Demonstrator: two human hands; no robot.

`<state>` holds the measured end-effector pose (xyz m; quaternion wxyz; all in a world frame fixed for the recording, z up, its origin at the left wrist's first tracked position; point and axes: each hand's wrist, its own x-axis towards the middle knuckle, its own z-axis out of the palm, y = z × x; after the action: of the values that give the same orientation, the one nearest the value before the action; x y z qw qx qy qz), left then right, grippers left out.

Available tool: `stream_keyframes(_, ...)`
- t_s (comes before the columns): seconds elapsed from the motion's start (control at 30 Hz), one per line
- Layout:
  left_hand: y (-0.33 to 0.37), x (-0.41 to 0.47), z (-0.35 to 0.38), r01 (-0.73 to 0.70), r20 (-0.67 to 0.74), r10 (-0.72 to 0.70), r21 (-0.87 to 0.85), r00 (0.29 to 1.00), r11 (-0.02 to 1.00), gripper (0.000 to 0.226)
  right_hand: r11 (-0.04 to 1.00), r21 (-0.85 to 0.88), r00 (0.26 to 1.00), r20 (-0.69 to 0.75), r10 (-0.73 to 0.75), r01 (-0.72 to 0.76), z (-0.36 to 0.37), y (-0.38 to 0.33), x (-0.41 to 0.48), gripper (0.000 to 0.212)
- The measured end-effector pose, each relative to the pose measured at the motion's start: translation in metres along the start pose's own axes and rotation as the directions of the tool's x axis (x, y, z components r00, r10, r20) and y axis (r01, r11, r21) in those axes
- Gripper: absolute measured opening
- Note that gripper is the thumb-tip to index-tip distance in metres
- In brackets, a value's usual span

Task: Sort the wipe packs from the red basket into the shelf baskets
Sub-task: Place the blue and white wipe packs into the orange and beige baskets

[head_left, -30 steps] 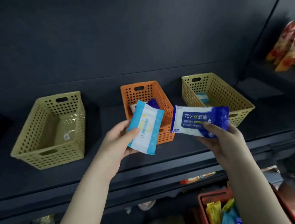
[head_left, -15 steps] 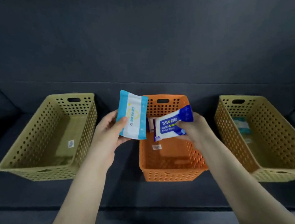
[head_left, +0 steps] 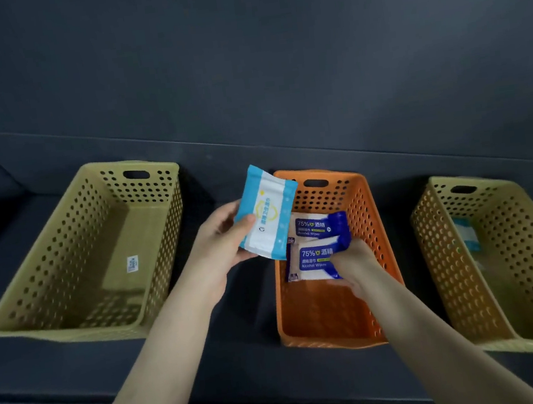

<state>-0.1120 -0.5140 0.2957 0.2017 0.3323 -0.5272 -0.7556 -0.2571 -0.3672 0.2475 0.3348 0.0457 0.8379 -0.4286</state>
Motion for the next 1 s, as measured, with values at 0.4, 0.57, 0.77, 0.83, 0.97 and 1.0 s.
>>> stream_keyframes(0.4,0.0,0.011,-0.013,0.043,0.052,-0.044,0.023,0.998,0.999,0.021,0.817,-0.545,0.945,-0.125,-0.302,0.189,0.011,-0.004,-0.002,0.074)
stream_keyframes(0.57,0.008,0.011,-0.021,0.033,0.029,-0.034,0.038,0.999,0.999,0.015,0.589,-0.776,0.86,-0.124,-0.494,0.226,0.004,-0.017,-0.017,0.057)
stream_keyframes(0.77,0.022,0.012,-0.007,-0.007,0.143,-0.005,0.083,0.99,0.996,0.013,0.915,0.153,0.926,-0.008,-0.377,0.374,-0.028,-0.038,-0.059,0.036)
stream_keyframes(0.83,0.023,0.012,0.011,-0.037,0.221,0.012,0.11,0.975,0.993,0.013,0.878,0.37,0.931,0.078,-0.355,0.304,-0.038,-0.035,-0.07,0.034)
stream_keyframes(0.97,0.021,0.008,0.061,-0.046,0.361,-0.035,0.214,0.932,0.976,0.012,0.751,0.611,0.932,0.06,-0.358,0.25,-0.07,-0.023,-0.076,0.027)
stream_keyframes(1.0,0.02,0.008,0.077,-0.05,0.396,-0.048,0.234,0.917,0.971,0.013,0.739,0.623,0.934,0.033,-0.355,0.259,-0.084,-0.018,-0.074,0.024)
